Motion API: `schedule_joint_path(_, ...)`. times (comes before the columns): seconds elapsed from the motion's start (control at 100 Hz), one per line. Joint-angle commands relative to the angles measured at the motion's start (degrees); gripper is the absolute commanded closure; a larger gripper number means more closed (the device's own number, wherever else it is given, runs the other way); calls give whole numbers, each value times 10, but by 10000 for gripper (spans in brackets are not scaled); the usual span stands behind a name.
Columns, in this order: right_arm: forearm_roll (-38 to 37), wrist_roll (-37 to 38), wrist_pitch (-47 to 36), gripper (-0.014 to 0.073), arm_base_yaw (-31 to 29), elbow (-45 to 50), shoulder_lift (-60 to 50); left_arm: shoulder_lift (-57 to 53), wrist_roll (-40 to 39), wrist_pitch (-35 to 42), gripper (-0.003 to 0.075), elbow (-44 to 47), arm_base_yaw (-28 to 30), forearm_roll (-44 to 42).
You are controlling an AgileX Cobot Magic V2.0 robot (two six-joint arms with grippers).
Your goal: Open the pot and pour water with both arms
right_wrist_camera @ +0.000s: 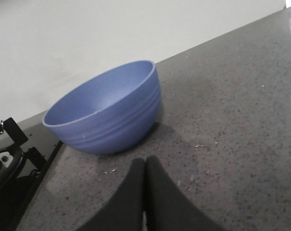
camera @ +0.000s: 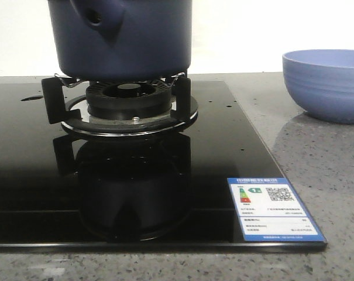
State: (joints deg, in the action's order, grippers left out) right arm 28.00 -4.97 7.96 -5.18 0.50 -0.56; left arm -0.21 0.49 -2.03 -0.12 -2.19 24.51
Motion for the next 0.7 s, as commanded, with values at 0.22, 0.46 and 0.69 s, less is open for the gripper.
schedule_joint_path(0.22, 109, -4, 9, 655, -1, -14, -11, -15, -5, 35, 741, -1, -2, 252)
schedule_joint_path(0.46, 99, -92, 117, 654, -1, -136, 62, 45, 60, -107, 741, -157, -2, 105)
schedule_joint_path(0.69, 95, -185, 170, 654, 33, -279, 226, 203, 189, -290, 741, -334, -2, 86)
